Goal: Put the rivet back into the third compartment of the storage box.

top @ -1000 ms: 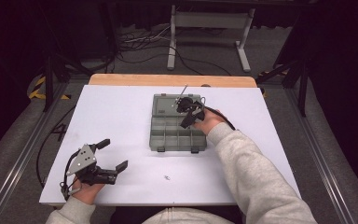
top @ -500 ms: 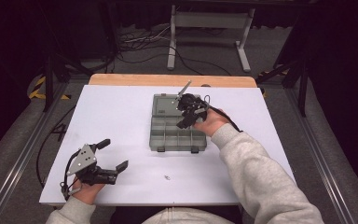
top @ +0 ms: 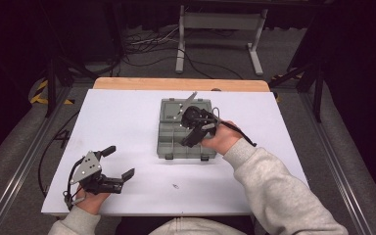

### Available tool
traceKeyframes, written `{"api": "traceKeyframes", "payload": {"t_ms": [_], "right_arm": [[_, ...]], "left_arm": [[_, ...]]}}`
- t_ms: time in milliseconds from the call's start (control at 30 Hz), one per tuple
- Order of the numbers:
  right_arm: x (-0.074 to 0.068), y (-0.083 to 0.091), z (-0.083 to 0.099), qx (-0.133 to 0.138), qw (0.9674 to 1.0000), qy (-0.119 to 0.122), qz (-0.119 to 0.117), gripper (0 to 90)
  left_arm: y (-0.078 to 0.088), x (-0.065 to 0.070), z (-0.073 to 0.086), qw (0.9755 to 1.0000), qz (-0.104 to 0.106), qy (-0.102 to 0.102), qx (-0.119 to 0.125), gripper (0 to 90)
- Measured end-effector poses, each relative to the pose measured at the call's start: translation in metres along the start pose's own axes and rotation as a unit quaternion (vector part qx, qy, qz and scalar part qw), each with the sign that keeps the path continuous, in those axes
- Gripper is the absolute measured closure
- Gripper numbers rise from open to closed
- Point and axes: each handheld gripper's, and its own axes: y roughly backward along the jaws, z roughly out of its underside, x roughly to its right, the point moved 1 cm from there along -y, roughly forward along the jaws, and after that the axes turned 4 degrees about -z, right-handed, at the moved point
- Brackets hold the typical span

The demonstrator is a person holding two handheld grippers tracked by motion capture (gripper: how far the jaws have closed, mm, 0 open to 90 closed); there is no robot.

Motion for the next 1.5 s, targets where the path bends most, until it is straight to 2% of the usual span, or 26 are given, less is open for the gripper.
{"api": "traceKeyframes", "payload": {"t_ms": [67,100,333,633,733,767,800,1200,1500], "right_arm": [[-0.004,0.001,-0.001,0.0,1.0,0.001,-0.001,36.2],[-0.013,0.003,-0.002,0.003,0.9999,0.01,-0.001,35.8],[-0.034,0.006,-0.002,0.01,0.9992,0.038,-0.01,34.5],[-0.052,0.0,0.002,0.008,0.9984,0.052,-0.019,33.6],[-0.058,-0.004,0.005,0.003,0.9984,0.052,-0.021,33.4],[-0.058,-0.006,0.006,0.006,0.998,0.06,-0.019,33.3],[-0.06,-0.007,0.008,0.002,0.9983,0.053,-0.022,33.3],[-0.075,-0.03,0.018,-0.015,0.9973,0.057,-0.045,33.3],[-0.084,-0.054,0.023,-0.039,0.9955,0.06,-0.063,35.9]], "left_arm": [[0.0,0.0,0.0,1.0,0.0,0.002,0.001,0.9],[0.0,0.0,0.0,1.0,0.0,0.001,0.001,0.9],[0.0,0.0,0.0,1.0,-0.001,0.0,0.001,0.9],[0.0,0.0,0.0,1.0,0.0,-0.001,0.001,0.9],[0.0,0.0,0.0,1.0,-0.001,0.0,0.002,0.9],[0.0,0.0,0.0,1.0,0.0,0.0,0.002,0.9],[0.0,0.0,0.0,1.0,0.0,0.0,0.002,0.9],[0.0,0.001,0.0,1.0,0.0,-0.001,-0.001,0.9],[0.0,0.001,0.0,1.0,0.0,-0.001,-0.002,0.9]]}}
